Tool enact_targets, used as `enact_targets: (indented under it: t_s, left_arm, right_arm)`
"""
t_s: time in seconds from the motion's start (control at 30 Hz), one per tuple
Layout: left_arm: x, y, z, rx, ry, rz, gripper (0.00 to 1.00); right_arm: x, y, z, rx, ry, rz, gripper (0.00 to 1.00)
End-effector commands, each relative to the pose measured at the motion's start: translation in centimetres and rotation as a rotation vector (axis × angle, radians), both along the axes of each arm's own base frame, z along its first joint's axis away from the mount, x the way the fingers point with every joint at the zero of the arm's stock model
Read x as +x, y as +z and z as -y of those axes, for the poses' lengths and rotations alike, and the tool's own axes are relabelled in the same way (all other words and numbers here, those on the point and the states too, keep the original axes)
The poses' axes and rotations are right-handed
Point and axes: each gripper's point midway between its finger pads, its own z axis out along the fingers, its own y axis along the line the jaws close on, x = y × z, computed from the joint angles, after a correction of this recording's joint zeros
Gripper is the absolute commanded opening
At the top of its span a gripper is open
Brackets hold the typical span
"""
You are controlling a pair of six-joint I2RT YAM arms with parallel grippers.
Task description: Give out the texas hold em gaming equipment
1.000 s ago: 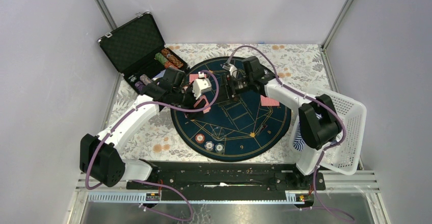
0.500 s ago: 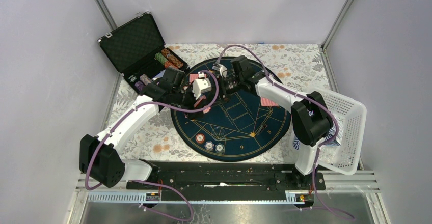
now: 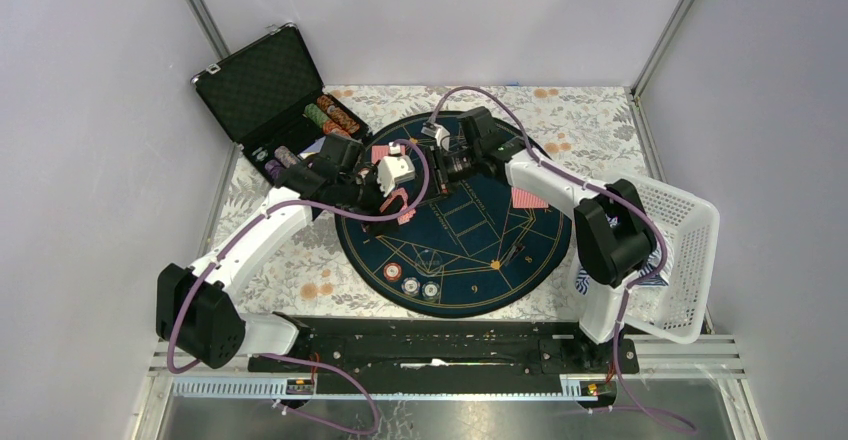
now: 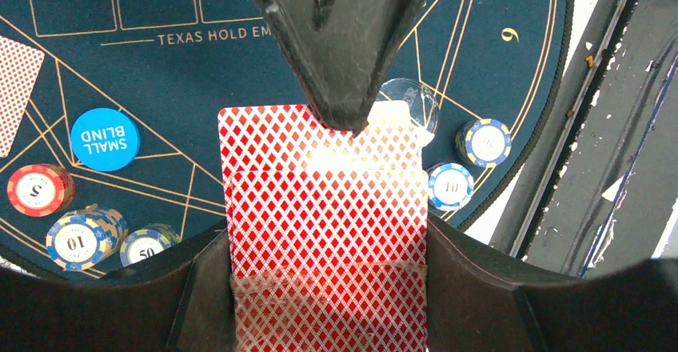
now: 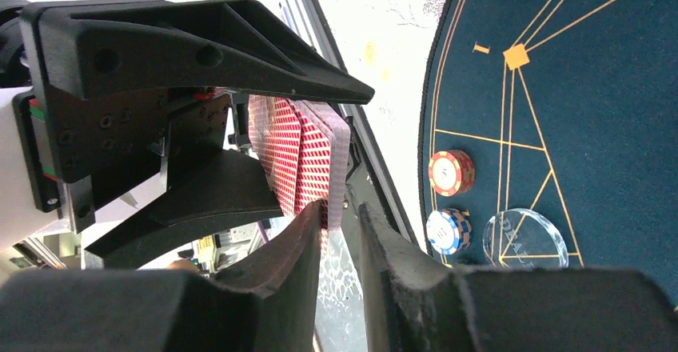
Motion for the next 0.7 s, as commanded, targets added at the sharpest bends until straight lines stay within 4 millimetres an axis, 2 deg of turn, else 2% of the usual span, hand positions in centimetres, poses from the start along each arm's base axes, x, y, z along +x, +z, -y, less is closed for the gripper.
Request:
enact_targets:
  t_s: [0.0, 0.13, 0.33, 0.4, 0.67]
  left_arm:
    - [0.5, 2.8, 1.1, -0.086, -0.028, 0.078, 0.00]
    - [0.5, 2.8, 1.1, -0.086, -0.028, 0.077, 0.00]
    - [0.6, 2.8, 1.2, -0.086, -0.029, 0.074, 0.00]
    - [0.6, 2.7, 1.3, -0.087, -0.031, 0.072, 0.00]
    - [0.7, 3.1, 1.2, -0.089, -0.028, 0.081, 0.00]
  right_arm:
    - [0.4, 1.2, 1.1, -0.002, -0.024, 0.052, 0.29]
    - [0.2, 2.2, 1.2, 0.016, -0.018, 0.076, 0.31]
    - [-0.5, 4.5, 0.9, 0.099, -0.012, 0.104, 0.55]
    - [-0.8, 4.8, 0.4, 0.114, -0.007, 0.087, 0.59]
    - [-0.8, 2.2, -1.3, 0.072, 0.013, 0.001, 0.56]
